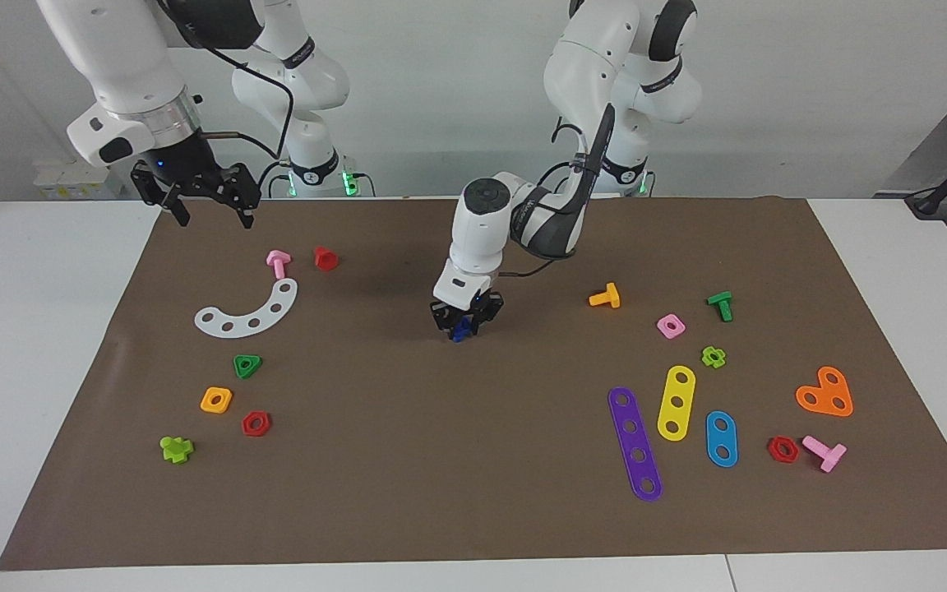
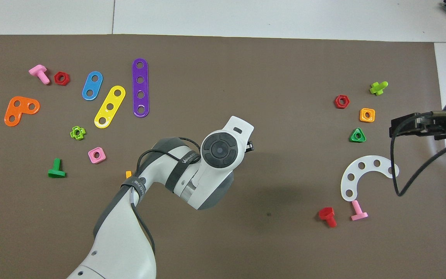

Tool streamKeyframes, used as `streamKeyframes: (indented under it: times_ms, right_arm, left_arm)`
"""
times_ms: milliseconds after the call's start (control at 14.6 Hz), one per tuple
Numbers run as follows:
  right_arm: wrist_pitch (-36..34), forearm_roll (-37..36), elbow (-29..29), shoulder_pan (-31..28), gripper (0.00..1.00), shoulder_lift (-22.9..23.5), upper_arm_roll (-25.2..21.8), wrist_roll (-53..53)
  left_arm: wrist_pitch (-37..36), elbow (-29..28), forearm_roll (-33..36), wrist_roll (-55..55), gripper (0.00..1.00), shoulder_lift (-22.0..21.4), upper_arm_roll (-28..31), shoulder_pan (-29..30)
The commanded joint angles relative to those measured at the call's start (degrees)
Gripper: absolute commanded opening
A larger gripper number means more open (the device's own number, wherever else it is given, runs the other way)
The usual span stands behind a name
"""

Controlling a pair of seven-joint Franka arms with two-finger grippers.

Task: Unscrew and place screws in storage area

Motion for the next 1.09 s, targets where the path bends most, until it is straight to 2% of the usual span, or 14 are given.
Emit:
streamKeyframes:
  times_ms: [0, 137, 342, 411, 616, 821, 1026]
  right_arm:
    - [-0.4, 0.6, -1.0, -0.3, 1.00, -1.0, 0.0, -1.5]
    - [-0.4, 0.6, -1.0, -0.3, 1.00, -1.0, 0.0, -1.5]
    - [-0.6, 0.6, -1.0, -0.3, 1.00, -1.0, 0.0, -1.5]
    - [-0.6, 0.6, -1.0, -0.3, 1.00, -1.0, 0.0, -1.5]
    - [-0.6, 0.6, -1.0, -0.3, 1.00, -1.0, 0.0, -1.5]
    - [0.1, 0.6, -1.4, -0.2, 1.00, -1.1, 0.0, -1.0]
    - [2.5, 0.6, -4.2, -0.1, 1.00, -2.1, 0.3, -0.8]
  left_arm:
    - [-0.9, -0.6, -0.7, -0.6, 0.15, -0.6, 0.9, -0.9]
    - [-3.3, 0.5, -1.4, -0.8, 0.09, -0.6, 1.0, -0.8]
    - [-9.3, 6.2, -2.6, -6.9, 0.09, -0.2, 1.3, -0.4]
    - [-10.3, 7.4, -2.6, -8.5, 0.05, 0.1, 1.3, -0.1]
    - [-15.6, 11.3, -2.8, -9.0, 0.02, 0.9, 1.6, 0.6]
    - [-22.2, 15.1, -3.5, -8.5, 0.00, -0.1, 1.6, 4.4]
    - [-23.6, 15.0, -3.9, -4.5, 0.00, -2.3, 1.3, 9.0]
